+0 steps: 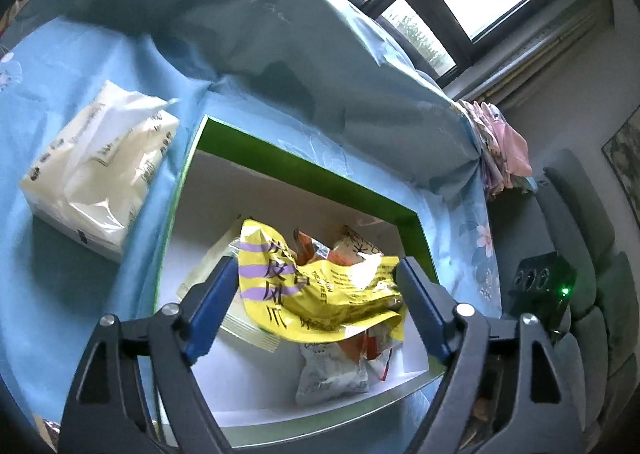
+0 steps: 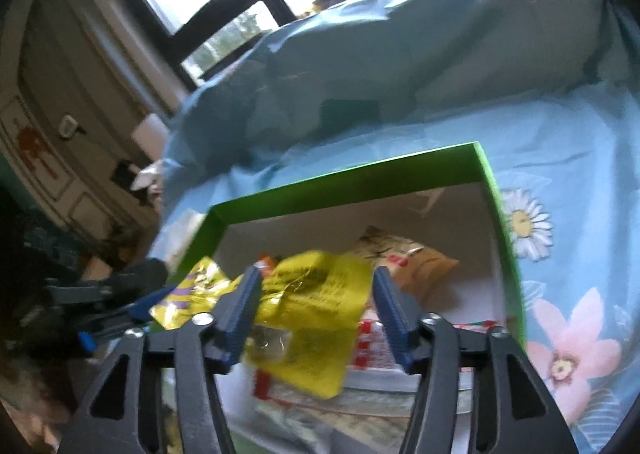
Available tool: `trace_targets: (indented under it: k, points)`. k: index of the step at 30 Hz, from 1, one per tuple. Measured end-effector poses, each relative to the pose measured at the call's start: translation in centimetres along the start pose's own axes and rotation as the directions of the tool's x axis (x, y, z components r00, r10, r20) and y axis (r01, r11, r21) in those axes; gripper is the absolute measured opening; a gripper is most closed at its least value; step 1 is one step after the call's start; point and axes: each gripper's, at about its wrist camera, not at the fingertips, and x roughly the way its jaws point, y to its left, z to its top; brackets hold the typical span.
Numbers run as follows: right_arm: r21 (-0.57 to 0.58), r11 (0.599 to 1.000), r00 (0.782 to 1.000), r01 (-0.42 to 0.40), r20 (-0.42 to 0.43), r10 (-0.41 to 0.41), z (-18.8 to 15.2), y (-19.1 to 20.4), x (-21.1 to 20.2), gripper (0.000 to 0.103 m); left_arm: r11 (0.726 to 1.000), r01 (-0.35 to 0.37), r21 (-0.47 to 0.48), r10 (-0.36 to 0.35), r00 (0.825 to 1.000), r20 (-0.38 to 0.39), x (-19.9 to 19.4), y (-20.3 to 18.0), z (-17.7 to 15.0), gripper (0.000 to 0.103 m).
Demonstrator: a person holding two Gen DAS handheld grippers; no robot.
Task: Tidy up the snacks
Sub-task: 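Carry the yellow bag over the green box, then open both grippers to release the yellow bag into the box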
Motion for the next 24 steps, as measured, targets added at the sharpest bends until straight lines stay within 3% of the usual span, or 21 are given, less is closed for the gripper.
trace_targets:
  k: [4,6,11,24]
  points:
    - [-0.001,1.000,0.998,0.021,0.051,-0.021,0.4,-0.3,-1.6,0.062,1.000,-0.014,0.008,0.014,0.999,0.038,-1.5,0.0,0.4,0.083]
    - [0.004,0.999,0.995,0.051,0.082,-0.051,0.7,-0.5,-2.6,0.067,1.000,-0.020,0.010,0.019,0.999,0.050,-1.9,0.1,0.5,0.092]
    - [0.058,0.998,0.994,0.009,0.112,-0.015,0.9,-1.6,-4.6,0.067,0.998,-0.046,0.044,0.043,0.996,0.073,-3.0,-0.4,0.5,0.092]
    - [0.032,0.999,0.995,-0.042,0.086,0.039,0.0,0.1,-5.6,0.067,0.984,-0.132,0.116,0.121,0.988,0.094,-5.4,-1.1,-0.4,0.092]
